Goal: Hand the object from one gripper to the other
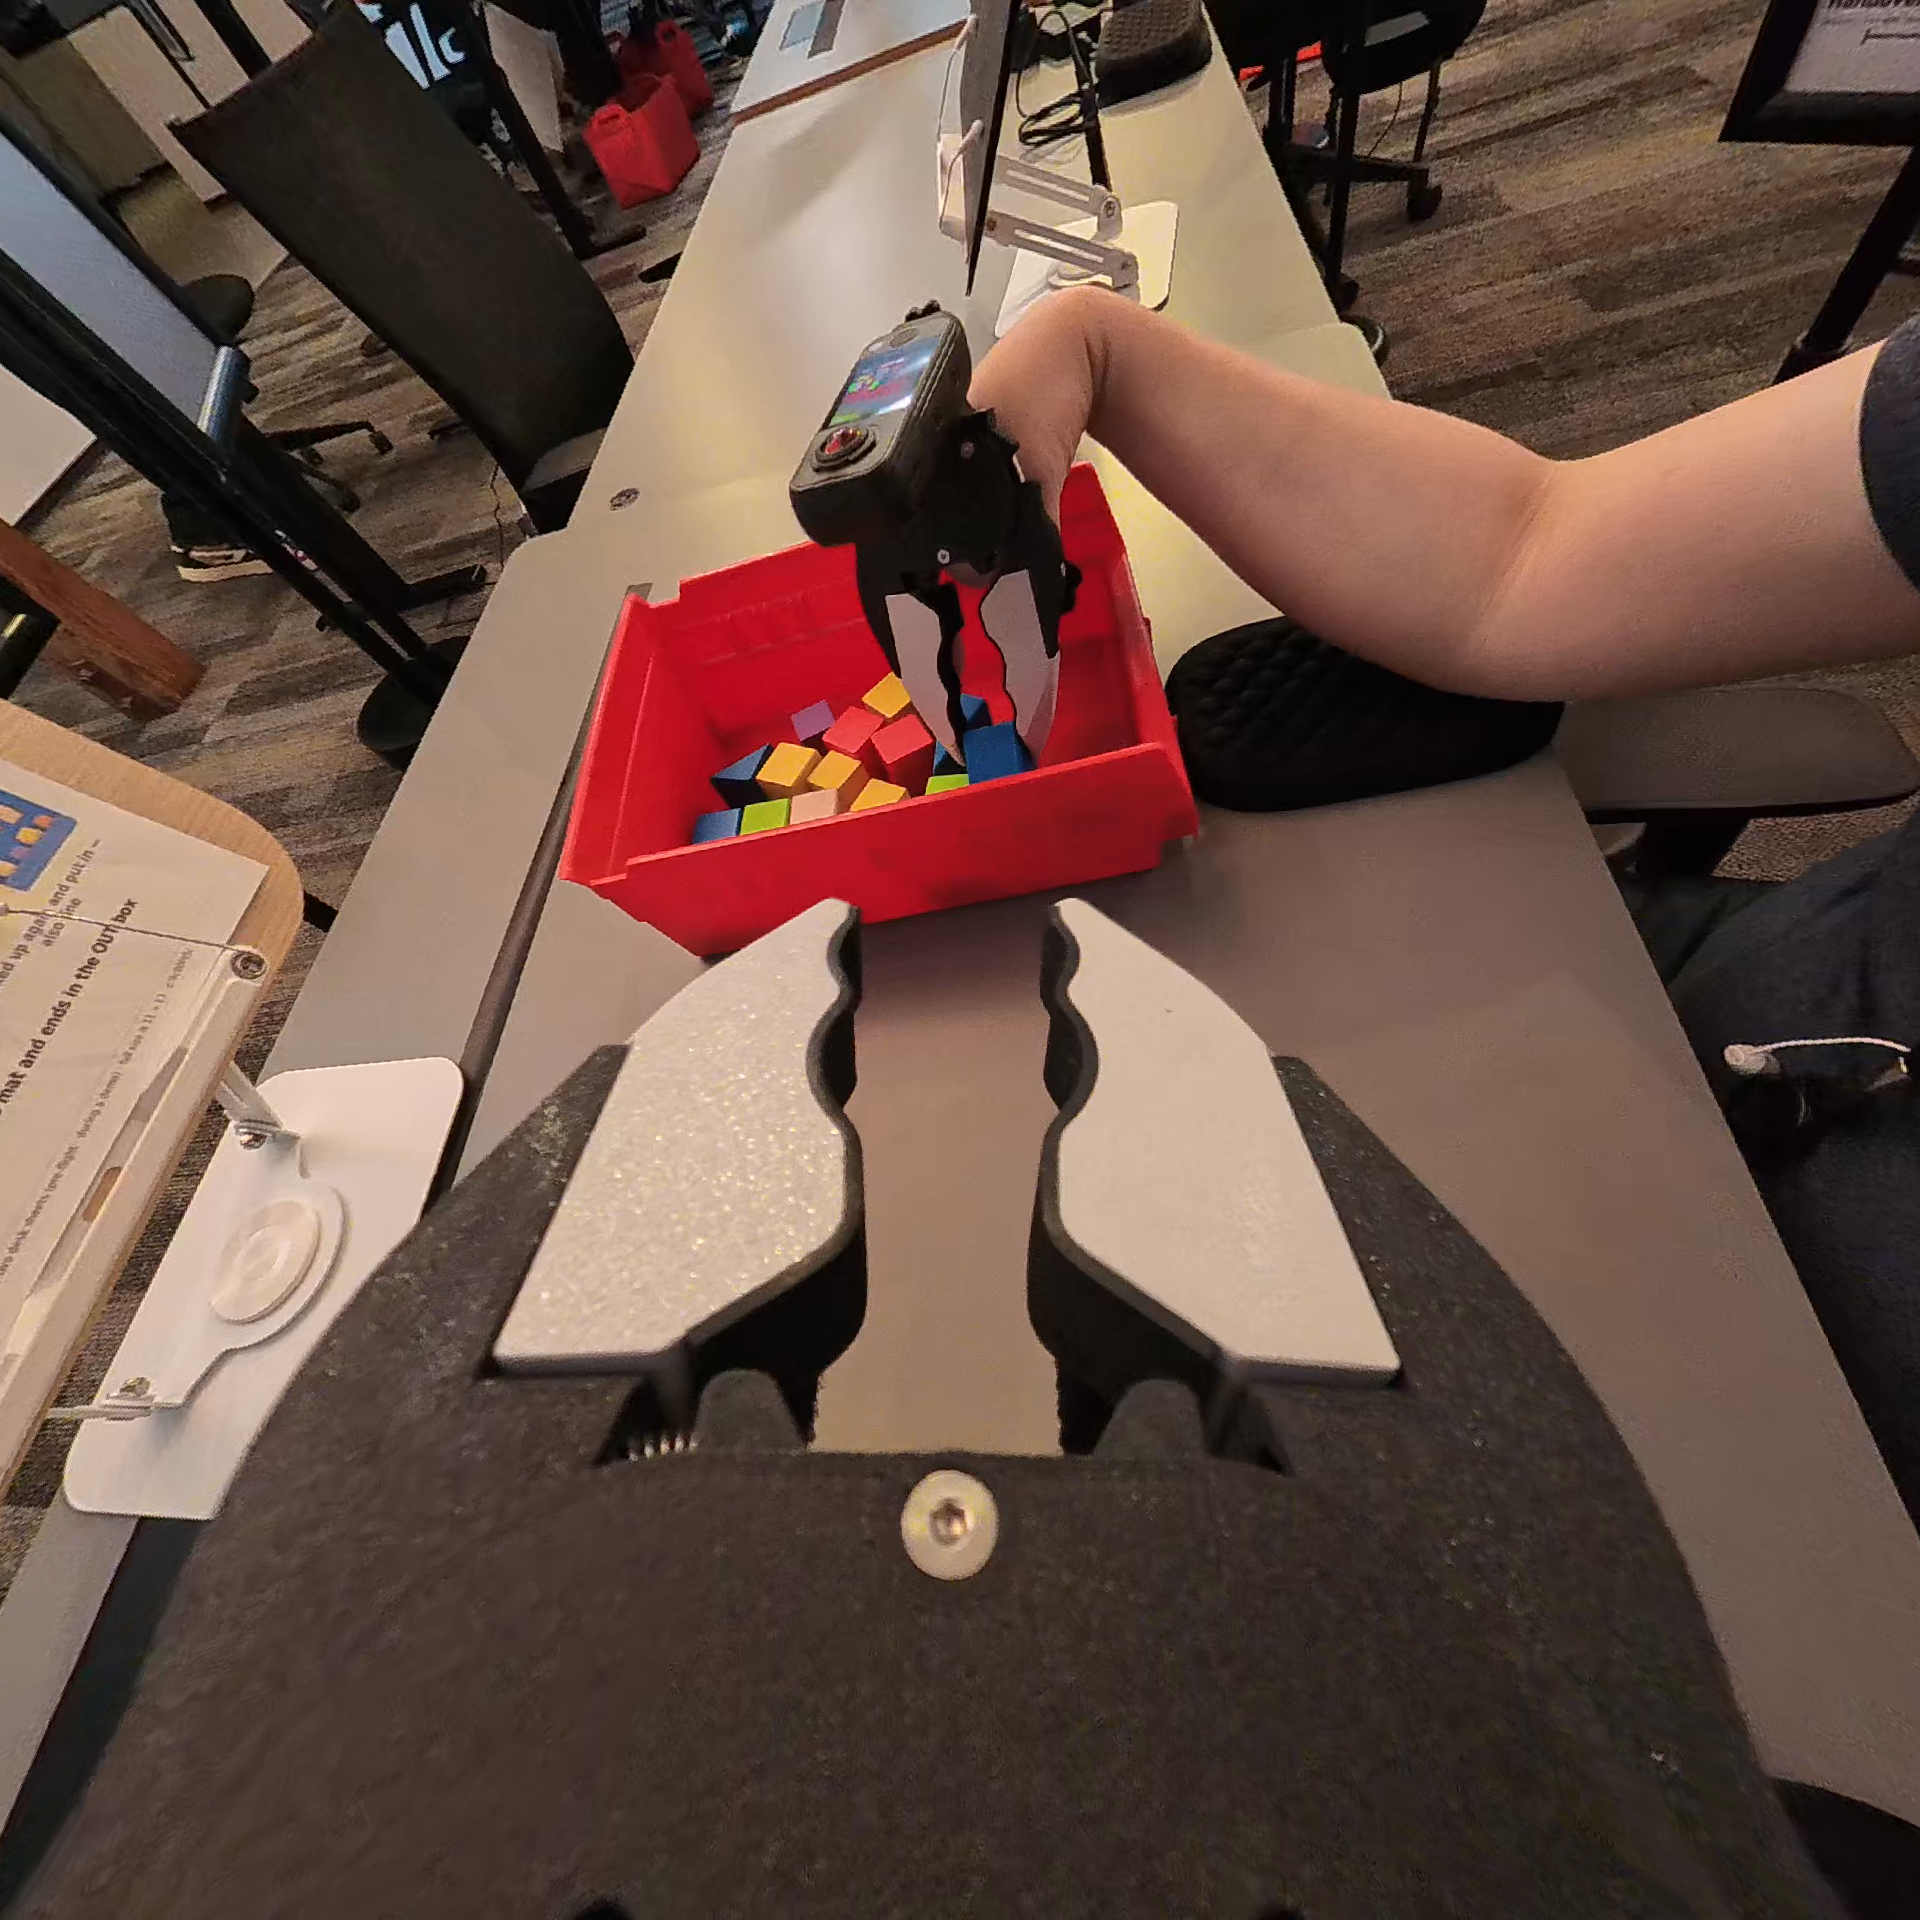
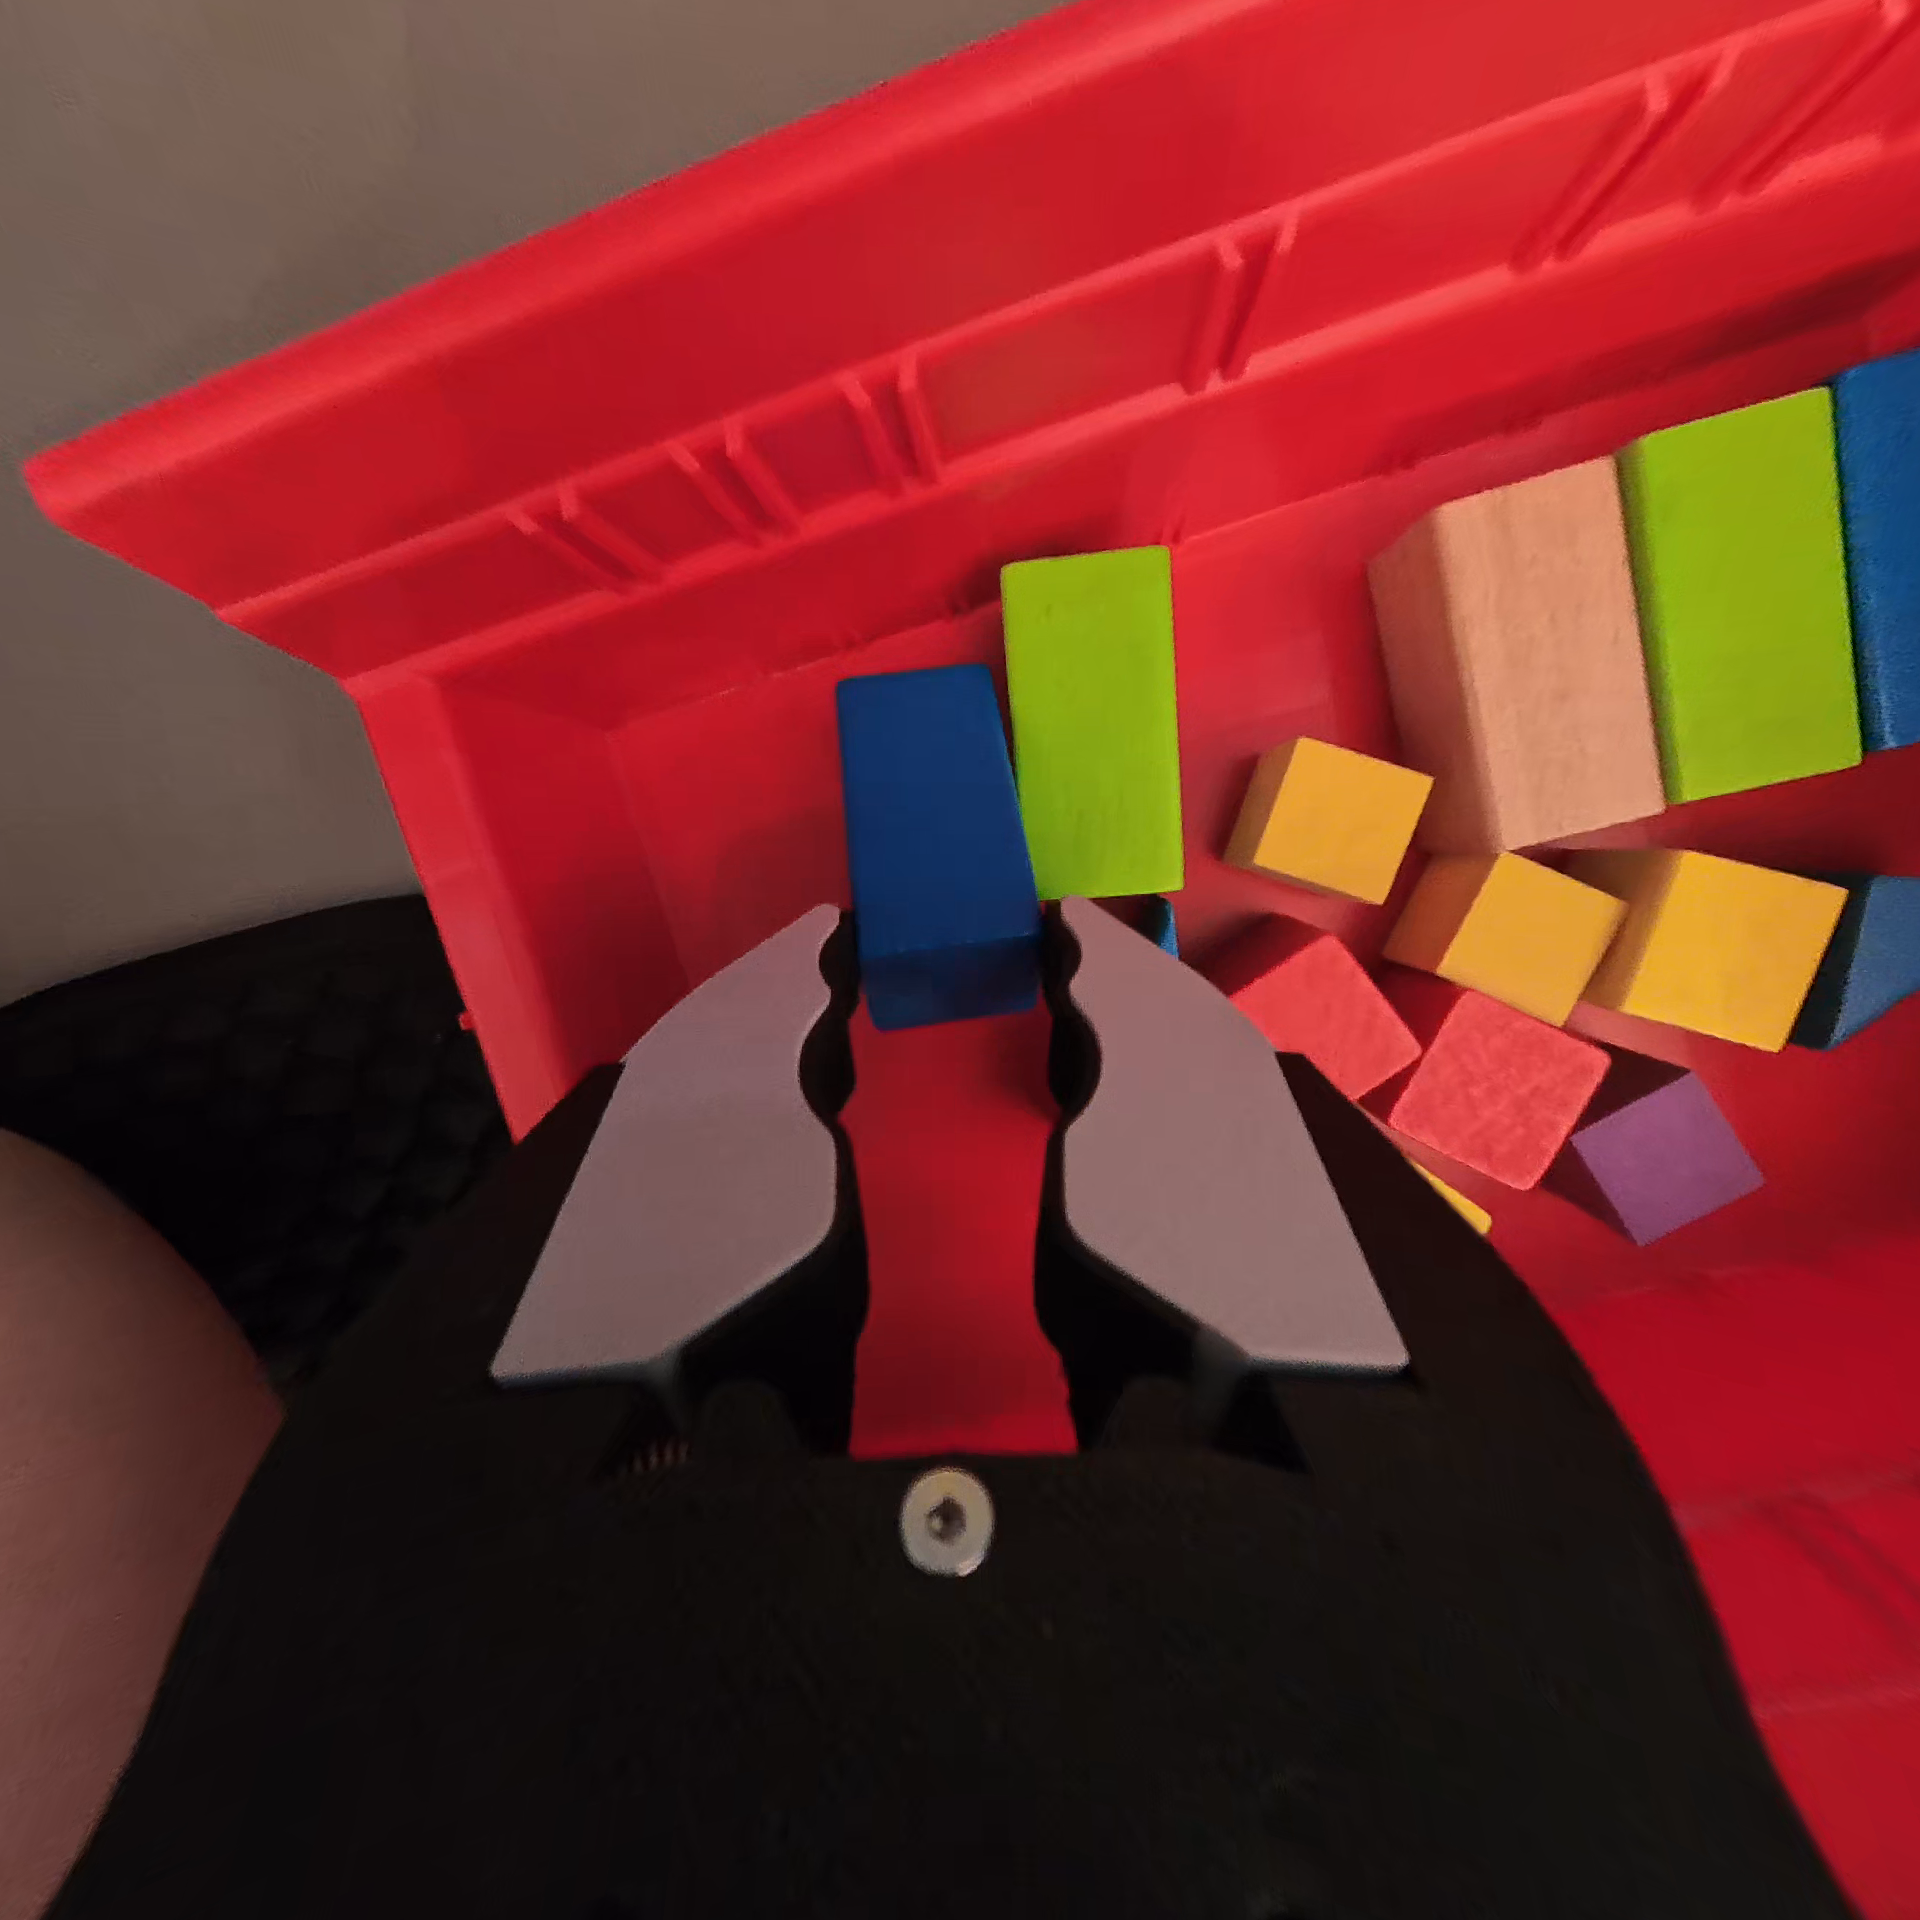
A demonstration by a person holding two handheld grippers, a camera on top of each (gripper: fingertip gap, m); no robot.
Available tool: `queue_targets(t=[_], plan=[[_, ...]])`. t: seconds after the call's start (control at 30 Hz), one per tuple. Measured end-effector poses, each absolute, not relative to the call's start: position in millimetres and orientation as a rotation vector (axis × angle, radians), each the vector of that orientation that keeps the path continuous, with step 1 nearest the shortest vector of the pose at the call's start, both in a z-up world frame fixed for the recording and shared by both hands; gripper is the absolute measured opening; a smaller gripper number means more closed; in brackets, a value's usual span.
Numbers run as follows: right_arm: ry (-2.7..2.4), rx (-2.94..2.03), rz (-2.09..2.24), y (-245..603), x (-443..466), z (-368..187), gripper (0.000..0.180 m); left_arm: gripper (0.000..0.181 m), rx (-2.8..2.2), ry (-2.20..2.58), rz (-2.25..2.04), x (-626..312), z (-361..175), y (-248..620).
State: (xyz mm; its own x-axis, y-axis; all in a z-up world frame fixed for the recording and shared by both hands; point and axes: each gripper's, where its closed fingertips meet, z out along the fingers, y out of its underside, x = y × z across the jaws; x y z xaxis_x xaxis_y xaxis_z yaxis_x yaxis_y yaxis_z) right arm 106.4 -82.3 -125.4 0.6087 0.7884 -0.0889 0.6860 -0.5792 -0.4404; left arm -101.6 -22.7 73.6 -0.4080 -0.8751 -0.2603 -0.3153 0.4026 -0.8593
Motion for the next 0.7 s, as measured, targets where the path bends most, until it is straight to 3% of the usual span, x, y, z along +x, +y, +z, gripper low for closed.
queue_targets(t=[0.7], plan=[[-1.053,-2.722,0.5,-87,109,-148,0.037,0.031,-1.041,1.828,-0.981,-128,93,0]])
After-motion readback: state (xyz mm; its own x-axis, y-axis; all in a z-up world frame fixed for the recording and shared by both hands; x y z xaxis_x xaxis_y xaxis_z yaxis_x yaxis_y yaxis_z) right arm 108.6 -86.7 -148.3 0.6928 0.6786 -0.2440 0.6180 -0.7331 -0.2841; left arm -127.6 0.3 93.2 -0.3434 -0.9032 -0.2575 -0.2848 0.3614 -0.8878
